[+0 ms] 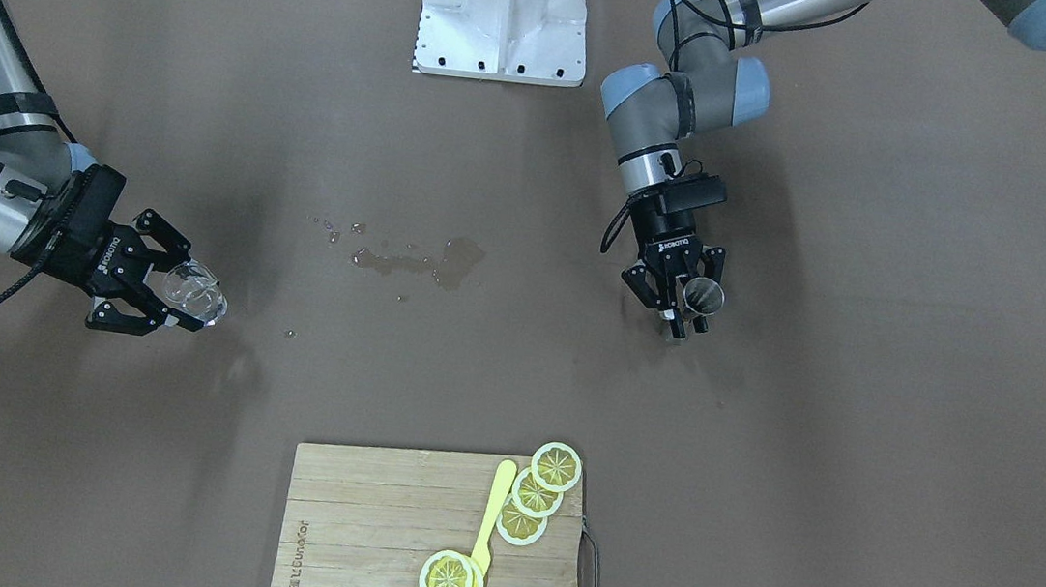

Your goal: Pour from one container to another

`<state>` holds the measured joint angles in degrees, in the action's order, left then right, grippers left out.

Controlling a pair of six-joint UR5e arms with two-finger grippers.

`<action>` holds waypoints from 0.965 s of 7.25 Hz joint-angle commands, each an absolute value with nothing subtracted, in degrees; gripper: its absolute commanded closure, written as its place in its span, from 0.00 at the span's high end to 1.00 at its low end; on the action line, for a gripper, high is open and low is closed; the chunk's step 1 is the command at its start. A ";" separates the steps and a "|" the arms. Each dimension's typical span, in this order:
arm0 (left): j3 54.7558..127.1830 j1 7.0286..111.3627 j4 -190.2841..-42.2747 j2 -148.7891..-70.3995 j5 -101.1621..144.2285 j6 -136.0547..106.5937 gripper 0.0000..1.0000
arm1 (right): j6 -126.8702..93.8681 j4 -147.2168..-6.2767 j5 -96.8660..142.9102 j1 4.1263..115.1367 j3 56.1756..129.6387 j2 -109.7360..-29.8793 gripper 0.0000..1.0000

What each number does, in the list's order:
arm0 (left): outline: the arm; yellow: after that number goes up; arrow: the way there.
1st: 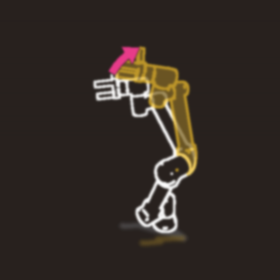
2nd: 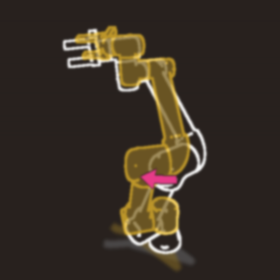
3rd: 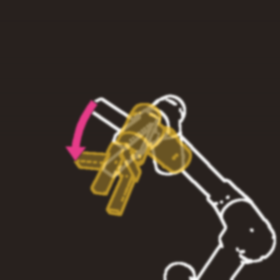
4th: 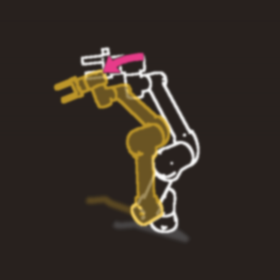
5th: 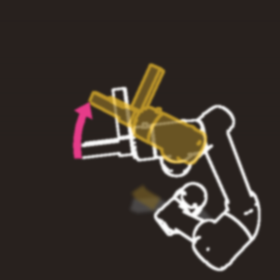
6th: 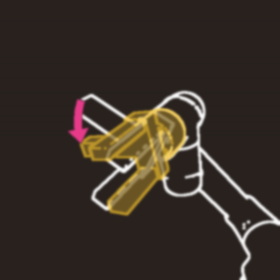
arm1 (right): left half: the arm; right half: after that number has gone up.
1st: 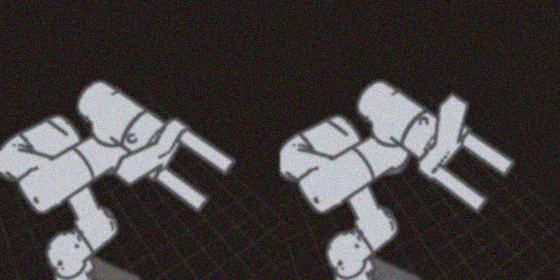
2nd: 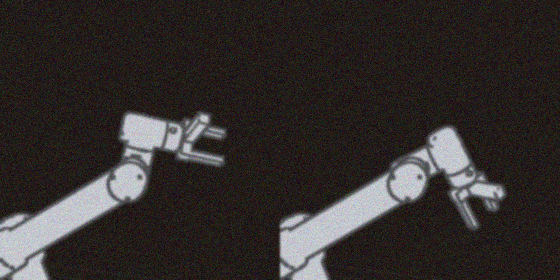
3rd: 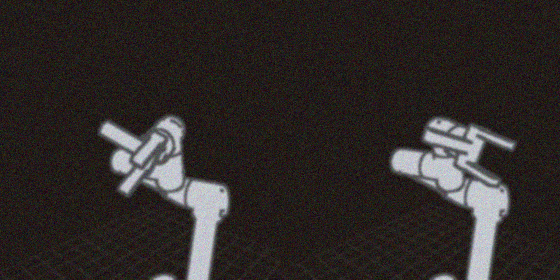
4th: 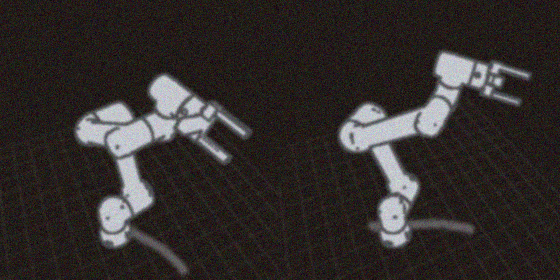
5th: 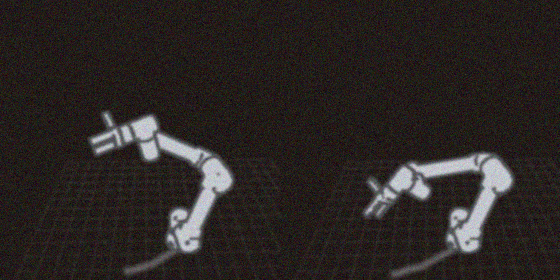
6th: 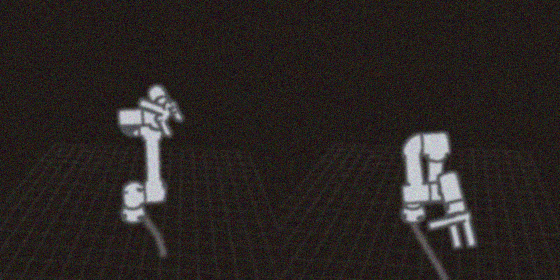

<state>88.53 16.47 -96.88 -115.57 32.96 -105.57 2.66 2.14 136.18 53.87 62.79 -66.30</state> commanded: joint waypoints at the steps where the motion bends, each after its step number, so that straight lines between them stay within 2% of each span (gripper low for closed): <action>1: 89.64 16.96 -96.94 -115.49 33.05 -99.89 0.00 | 2.64 -1.82 136.06 54.05 66.68 -66.88 0.00; 3: 94.11 20.29 -100.52 -114.96 33.75 -92.75 0.00 | 2.64 -10.07 135.88 54.49 73.09 -67.06 0.00; 5: 93.35 21.26 -105.70 -115.05 33.92 -86.08 0.00 | 2.64 -17.37 135.27 54.67 78.11 -67.06 0.00; 7: 90.36 20.57 -117.45 -116.62 37.84 -73.37 0.00 | 2.64 -24.31 134.30 54.93 82.60 -67.06 0.00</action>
<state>91.80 20.84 -110.76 -115.87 34.97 -81.06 2.64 -20.14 134.79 54.79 79.89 -67.06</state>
